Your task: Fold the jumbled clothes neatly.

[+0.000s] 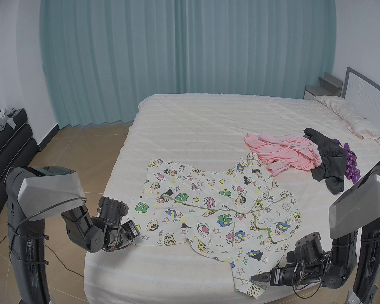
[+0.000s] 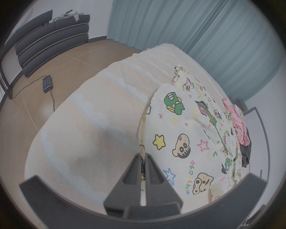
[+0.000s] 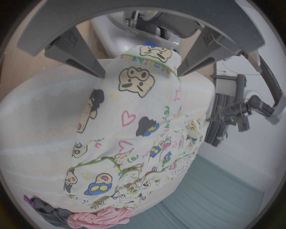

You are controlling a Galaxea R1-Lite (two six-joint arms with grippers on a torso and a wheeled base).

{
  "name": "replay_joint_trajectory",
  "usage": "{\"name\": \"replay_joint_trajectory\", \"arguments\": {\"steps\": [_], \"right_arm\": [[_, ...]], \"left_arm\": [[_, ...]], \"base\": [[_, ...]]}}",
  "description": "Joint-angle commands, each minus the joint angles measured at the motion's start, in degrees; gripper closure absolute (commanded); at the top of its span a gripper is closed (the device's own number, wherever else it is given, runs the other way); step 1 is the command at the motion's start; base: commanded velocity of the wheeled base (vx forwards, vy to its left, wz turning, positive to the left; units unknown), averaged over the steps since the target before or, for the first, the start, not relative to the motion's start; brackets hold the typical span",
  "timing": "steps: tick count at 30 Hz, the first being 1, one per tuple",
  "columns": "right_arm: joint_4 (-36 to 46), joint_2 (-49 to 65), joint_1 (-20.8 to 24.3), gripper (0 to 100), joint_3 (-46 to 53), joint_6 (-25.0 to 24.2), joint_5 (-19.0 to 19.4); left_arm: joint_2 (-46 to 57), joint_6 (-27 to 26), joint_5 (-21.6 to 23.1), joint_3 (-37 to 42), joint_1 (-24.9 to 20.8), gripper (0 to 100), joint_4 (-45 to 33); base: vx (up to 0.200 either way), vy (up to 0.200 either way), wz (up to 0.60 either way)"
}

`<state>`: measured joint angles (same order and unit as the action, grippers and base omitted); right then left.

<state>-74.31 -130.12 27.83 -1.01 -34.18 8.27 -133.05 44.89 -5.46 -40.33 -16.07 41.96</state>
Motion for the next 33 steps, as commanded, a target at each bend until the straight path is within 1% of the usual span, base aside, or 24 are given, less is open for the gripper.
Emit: {"name": "replay_joint_trajectory", "arguments": {"steps": [1,4,5,7,10,14,15,19,22,27,30,33], "right_arm": [[2.42,-2.42,2.32,0,1.01,2.72,-2.64],[3.12,-2.50,2.58,0,1.01,4.12,-2.90],[3.03,-3.03,2.67,0,1.01,5.27,-2.99],[2.33,-4.00,2.84,0,0.75,6.23,-3.78],[1.36,-5.67,2.93,0,-1.62,6.32,-5.80],[1.01,-6.20,2.93,0,-2.94,6.41,-6.07],[1.01,-6.28,2.84,100,-3.03,6.58,-6.07],[1.01,-6.02,2.93,100,-2.42,6.58,-6.07],[0.75,-4.70,2.49,100,-0.22,6.67,-5.36],[0.66,-2.42,0.29,100,0.84,6.76,-5.10],[1.28,-1.80,0.03,100,1.01,6.67,-4.93],[3.39,0.57,-1.20,100,1.01,6.67,-4.75]], "left_arm": [[0.33,0.38,0.01,0.07,1.04,100,0.23],[0.86,0.73,0.01,0.07,1.39,100,0.23],[1.04,0.91,0.10,-0.02,1.65,100,0.23],[1.04,0.99,0.10,-0.02,1.83,100,0.23],[1.04,0.99,0.10,0.07,1.83,100,0.23],[1.04,1.08,0.10,0.16,1.74,100,0.23],[1.04,1.17,0.10,0.16,1.83,100,0.23],[1.04,1.17,0.10,0.34,1.83,100,0.23],[1.12,0.99,0.10,1.13,1.65,100,0.32],[1.12,0.82,0.10,1.39,1.30,100,0.32],[1.30,0.82,0.10,1.65,1.21,100,0.32],[2.88,0.64,0.10,2.80,1.21,100,0.32]], "base": [[0.000,0.000,0.00],[0.000,0.000,0.00],[0.000,0.000,0.00],[0.000,0.000,0.00],[0.000,0.000,0.00],[0.000,0.000,0.00],[0.000,0.000,0.00],[0.000,0.000,0.00],[0.000,0.000,0.00],[0.000,0.000,0.00],[0.000,0.000,0.00],[0.000,0.000,0.00]]}}
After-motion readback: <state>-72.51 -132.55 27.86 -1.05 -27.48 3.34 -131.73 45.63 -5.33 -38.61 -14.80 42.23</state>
